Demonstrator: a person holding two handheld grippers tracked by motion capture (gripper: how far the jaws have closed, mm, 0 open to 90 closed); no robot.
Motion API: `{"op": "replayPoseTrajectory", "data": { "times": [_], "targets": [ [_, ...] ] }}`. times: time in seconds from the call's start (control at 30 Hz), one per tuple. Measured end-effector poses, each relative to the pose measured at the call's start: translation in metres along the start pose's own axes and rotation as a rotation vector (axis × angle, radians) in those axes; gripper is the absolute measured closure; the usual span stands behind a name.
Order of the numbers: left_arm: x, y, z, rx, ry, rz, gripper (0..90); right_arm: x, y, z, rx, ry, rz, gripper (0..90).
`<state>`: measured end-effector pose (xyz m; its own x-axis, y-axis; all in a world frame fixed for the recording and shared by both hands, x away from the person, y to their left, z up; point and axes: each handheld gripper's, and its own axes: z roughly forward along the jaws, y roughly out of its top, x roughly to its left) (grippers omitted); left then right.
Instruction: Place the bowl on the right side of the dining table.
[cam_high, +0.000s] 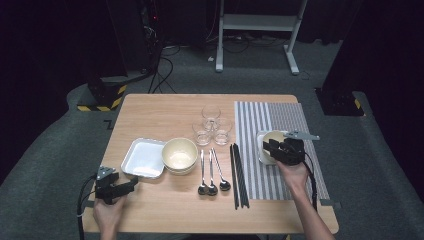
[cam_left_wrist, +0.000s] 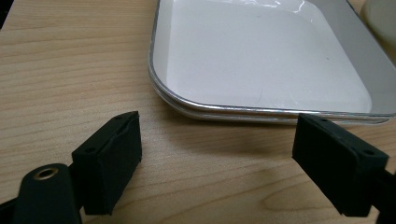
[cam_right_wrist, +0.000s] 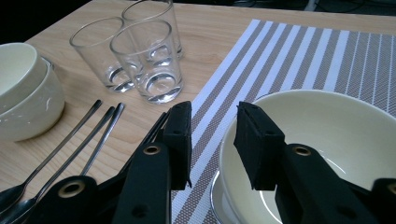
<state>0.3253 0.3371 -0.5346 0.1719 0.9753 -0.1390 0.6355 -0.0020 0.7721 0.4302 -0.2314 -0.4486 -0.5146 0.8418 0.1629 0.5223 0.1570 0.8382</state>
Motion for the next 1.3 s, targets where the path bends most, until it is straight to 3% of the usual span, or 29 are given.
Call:
{"op": "replayPoseTrajectory", "data": {
  "times": [0.37,0.67,1.0,1.3],
  "targets": [
    [-0.001,0.0,0.0,0.007,0.006,0.014,15.9,0.014,-0.008,0.008,-0.002,0.039,-0.021,64.6],
    [-0.002,0.0,0.0,0.006,0.005,0.014,15.9,0.036,-0.018,0.021,0.024,0.094,-0.054,65.7],
    [-0.002,0.0,0.0,0.006,0.002,0.013,15.9,0.064,-0.031,0.05,0.109,0.157,-0.093,71.3],
    [-0.002,0.0,0.0,0.006,0.003,0.015,15.9,0.088,-0.042,0.074,0.186,0.179,-0.142,74.9]
  ]
}}
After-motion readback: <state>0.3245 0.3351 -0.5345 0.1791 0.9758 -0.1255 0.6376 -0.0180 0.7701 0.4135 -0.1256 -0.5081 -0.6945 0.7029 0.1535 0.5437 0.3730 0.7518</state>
